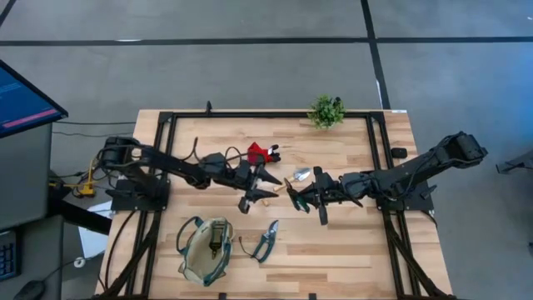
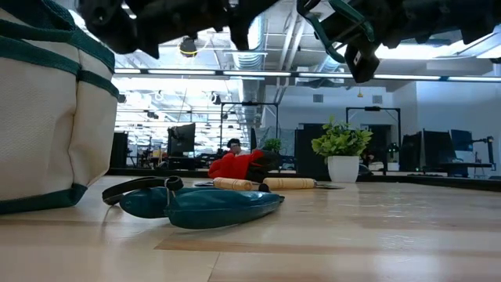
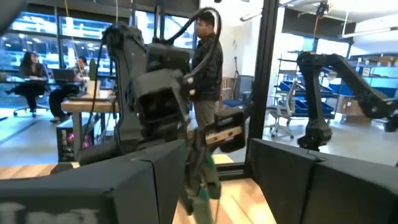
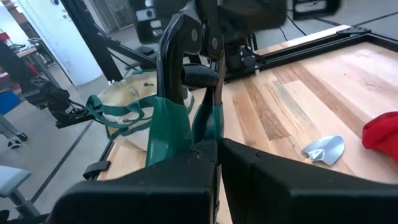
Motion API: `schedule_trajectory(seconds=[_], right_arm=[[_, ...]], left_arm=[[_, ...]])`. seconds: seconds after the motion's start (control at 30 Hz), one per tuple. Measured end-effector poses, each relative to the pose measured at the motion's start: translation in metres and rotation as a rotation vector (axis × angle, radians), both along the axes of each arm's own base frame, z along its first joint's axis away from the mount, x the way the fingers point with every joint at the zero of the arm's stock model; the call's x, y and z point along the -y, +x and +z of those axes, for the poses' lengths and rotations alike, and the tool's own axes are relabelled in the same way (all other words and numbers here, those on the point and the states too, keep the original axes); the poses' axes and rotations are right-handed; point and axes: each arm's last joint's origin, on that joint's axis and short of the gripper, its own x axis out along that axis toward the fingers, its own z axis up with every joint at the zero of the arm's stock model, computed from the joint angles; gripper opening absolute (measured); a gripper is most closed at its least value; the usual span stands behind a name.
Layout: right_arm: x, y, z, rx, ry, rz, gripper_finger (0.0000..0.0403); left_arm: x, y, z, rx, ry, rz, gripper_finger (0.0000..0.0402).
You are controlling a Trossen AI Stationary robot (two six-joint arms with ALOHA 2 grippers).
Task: Pick & Place Garden tools in Gardening bag
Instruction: Put the green fruit pruner into the green gardening bag
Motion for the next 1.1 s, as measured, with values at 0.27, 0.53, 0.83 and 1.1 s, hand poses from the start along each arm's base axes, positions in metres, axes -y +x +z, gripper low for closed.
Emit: schedule_trajectory(seconds=[0.27, 0.53, 0.83, 1.1], right_arm=[[0.0, 0.0, 0.0, 0.0, 0.001, 0.003, 0.0], [0.0, 0.0, 0.0, 0.001, 0.001, 0.003, 0.0], [0.0, 0.001, 0.003, 0.033, 0.003, 0.005, 0.0], [-0.002, 0.015, -0.004, 0.057, -0.001, -0.003, 0.0]], left_arm=[[-0.005, 0.01, 0.003, 0.013, -0.002, 0.013, 0.0168], [-0.005, 0.012, 0.007, 0.023, -0.003, 0.013, 0.0168], [-0.004, 0.017, -0.002, -0.009, -0.018, 0.007, 0.0168], [-0.001, 0.016, 0.003, 0.008, -0.027, -0.051, 0.0168]])
